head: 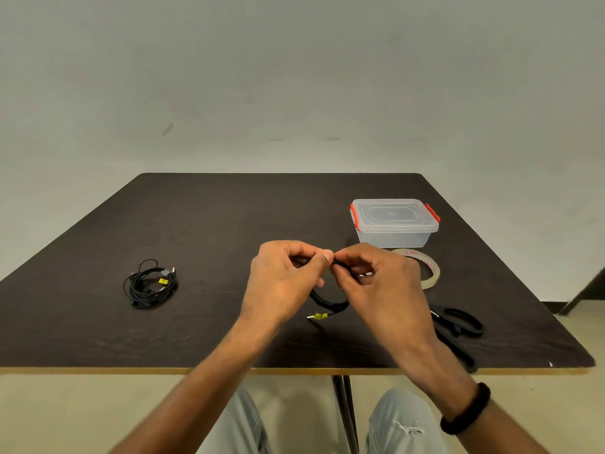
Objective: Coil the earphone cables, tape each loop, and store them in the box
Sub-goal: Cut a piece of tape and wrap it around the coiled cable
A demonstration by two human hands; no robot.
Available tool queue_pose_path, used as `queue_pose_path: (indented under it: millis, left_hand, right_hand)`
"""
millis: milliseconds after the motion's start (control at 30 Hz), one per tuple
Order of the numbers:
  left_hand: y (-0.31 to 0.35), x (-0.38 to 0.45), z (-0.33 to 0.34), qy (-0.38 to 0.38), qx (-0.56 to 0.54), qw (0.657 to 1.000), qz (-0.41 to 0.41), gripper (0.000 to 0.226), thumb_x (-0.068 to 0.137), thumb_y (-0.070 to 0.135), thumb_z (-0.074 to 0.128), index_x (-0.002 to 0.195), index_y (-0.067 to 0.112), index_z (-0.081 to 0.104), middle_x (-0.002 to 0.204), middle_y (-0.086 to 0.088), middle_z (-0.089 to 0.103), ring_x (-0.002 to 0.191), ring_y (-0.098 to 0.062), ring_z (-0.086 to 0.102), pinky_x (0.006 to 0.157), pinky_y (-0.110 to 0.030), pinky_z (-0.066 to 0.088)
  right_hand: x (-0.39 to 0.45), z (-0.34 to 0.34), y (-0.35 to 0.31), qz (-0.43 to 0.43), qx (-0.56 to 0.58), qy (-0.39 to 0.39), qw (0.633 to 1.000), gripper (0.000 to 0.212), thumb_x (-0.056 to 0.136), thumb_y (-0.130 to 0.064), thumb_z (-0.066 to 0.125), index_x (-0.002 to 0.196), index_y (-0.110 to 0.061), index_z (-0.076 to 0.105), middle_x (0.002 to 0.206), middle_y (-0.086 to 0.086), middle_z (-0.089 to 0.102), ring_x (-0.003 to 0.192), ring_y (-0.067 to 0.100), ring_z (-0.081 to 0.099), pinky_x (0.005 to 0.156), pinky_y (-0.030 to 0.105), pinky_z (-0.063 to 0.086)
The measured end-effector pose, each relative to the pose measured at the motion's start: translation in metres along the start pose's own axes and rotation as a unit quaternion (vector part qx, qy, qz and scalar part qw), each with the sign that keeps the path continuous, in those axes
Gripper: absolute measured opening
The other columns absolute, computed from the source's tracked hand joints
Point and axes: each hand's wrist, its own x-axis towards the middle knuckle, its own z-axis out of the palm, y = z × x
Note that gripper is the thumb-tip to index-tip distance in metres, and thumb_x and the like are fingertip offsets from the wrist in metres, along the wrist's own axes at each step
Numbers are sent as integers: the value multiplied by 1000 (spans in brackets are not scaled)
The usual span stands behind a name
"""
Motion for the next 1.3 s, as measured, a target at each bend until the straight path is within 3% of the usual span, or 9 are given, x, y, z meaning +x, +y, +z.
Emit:
queue_pose_path:
  millis: [100, 367, 500, 633, 767, 900, 1067, 1233, 1300]
  left_hand:
    - [6, -3, 1, 3, -11, 1000, -13, 15, 94, 30, 75, 82, 24, 82, 65, -2, 75, 65, -6, 71, 70, -26, 53]
    - [9, -8, -10, -51, -91, 993, -51, 11, 91, 21, 79, 100, 17, 82, 77, -11, 79, 74, -10, 74, 77, -19, 57]
    - [0, -2, -16, -61, -15, 998, -3, 31, 90, 22, 80, 120, 25, 74, 81, -1, 80, 90, -10, 77, 91, -26, 56]
    - [-1, 0, -20, -59, -33, 998, -3, 17, 92, 17, 78, 107, 22, 80, 84, -2, 80, 86, -16, 78, 73, -21, 60]
    - [0, -1, -23, -37, -62, 997, -15, 15, 93, 14, 76, 107, 17, 80, 84, -9, 80, 84, -18, 77, 70, -20, 60]
    - [-9, 6, -35, 6, -78, 997, -21, 15, 94, 14, 75, 108, 15, 79, 84, -9, 80, 82, -19, 76, 81, -34, 64]
    - [-20, 18, -62, 61, -80, 993, -59, 13, 96, 13, 73, 108, 11, 78, 88, -10, 80, 80, -15, 75, 80, -33, 65]
    - [-54, 42, -84, 108, 131, 983, -69, 11, 93, 31, 74, 98, 26, 82, 84, 10, 79, 84, -3, 71, 75, -13, 50]
    - [-66, 50, -87, 111, 218, 967, -67, 13, 92, 34, 74, 99, 26, 82, 92, 8, 79, 89, -7, 70, 77, -18, 50]
  right_hand:
    - [1, 8, 5, -125, -154, 38, 979, 8, 89, -12, 77, 96, -14, 77, 82, 1, 74, 68, 19, 69, 59, 42, 58]
    - [2, 12, 11, -181, -253, 62, 948, 19, 95, -24, 61, 85, -11, 71, 74, 5, 65, 56, 25, 61, 45, 37, 48]
    - [6, 14, 11, -132, -227, 67, 963, 10, 86, -16, 78, 81, -13, 70, 70, 3, 63, 57, 26, 60, 47, 39, 48]
    - [13, 12, 5, -67, -228, 44, 970, 11, 88, -24, 77, 83, -19, 67, 74, -2, 66, 63, 22, 63, 54, 39, 51]
    - [20, 15, -2, -39, -221, -6, 975, 12, 90, -29, 79, 95, -22, 71, 81, -4, 69, 71, 19, 65, 66, 42, 57]
    - [27, 17, -10, 142, -7, -92, 986, 42, 78, -39, 90, 115, -29, 73, 85, -7, 75, 76, 10, 73, 76, 33, 62]
    - [41, 41, -14, 239, 173, -141, 945, 22, 83, -11, 87, 103, -9, 76, 84, 14, 79, 73, 28, 78, 63, 31, 64]
    - [57, 90, -4, 281, 162, -195, 926, 17, 81, -6, 88, 92, -5, 74, 77, 14, 78, 66, 24, 77, 79, 48, 66]
    - [60, 103, 2, 271, 107, -211, 933, 15, 80, -13, 89, 87, -10, 76, 71, 6, 78, 66, 22, 78, 82, 47, 66]
